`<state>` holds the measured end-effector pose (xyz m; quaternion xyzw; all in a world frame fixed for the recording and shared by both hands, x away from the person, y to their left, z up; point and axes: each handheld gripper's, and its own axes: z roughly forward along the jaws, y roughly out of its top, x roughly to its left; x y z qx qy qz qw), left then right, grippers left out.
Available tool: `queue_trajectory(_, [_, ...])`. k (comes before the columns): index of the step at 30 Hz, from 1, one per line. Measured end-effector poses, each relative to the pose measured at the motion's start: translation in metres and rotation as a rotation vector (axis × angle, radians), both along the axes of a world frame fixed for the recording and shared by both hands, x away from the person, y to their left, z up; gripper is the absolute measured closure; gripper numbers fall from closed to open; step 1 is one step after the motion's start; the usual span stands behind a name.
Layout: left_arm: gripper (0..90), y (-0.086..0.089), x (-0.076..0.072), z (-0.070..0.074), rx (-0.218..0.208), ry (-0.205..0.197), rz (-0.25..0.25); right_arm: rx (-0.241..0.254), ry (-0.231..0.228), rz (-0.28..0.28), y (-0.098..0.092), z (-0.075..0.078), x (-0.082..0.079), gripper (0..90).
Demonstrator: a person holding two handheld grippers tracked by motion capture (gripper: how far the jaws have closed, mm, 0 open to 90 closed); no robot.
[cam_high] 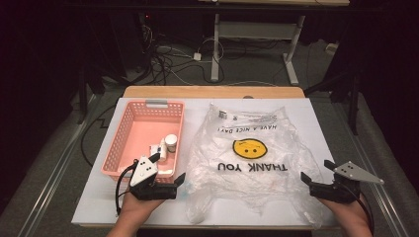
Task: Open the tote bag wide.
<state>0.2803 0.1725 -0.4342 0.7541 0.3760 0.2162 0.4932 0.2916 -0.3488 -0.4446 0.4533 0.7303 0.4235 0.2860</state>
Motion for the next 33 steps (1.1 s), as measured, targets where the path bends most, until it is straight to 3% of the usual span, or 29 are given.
queue_trajectory(1, [0.0, 0.000, 0.000, 0.000, 0.000, 0.000, 0.000, -0.005, 0.003, -0.017, -0.003, -0.002, -0.001, 15.4])
queue_trajectory(4, [0.0, -0.001, 0.000, 0.000, 0.001, 0.000, -0.002, 0.007, 0.019, -0.043, -0.010, -0.003, 0.000, 20.4])
queue_trajectory(5, [0.0, -0.002, 0.000, 0.000, 0.005, 0.002, -0.005, 0.024, 0.045, -0.063, -0.017, -0.005, 0.001, 26.5])
queue_trajectory(12, [0.0, -0.004, 0.000, -0.001, 0.013, 0.003, -0.010, 0.047, 0.078, -0.102, -0.037, -0.010, -0.007, 39.6])
queue_trajectory(18, [0.0, -0.004, 0.000, -0.001, 0.012, 0.006, -0.011, 0.052, 0.121, -0.099, -0.049, -0.019, -0.017, 44.2])
queue_trajectory(26, [0.0, -0.009, -0.001, 0.003, 0.009, 0.029, -0.026, 0.066, 0.185, -0.092, -0.051, -0.022, -0.005, 50.9])
queue_trajectory(30, [0.0, -0.011, -0.001, 0.003, 0.005, 0.042, -0.038, 0.094, 0.221, -0.088, -0.048, -0.024, 0.003, 50.5])
queue_trajectory(33, [0.0, -0.011, -0.001, 0.003, 0.010, 0.042, -0.039, 0.083, 0.233, -0.089, -0.044, -0.024, 0.009, 50.5])
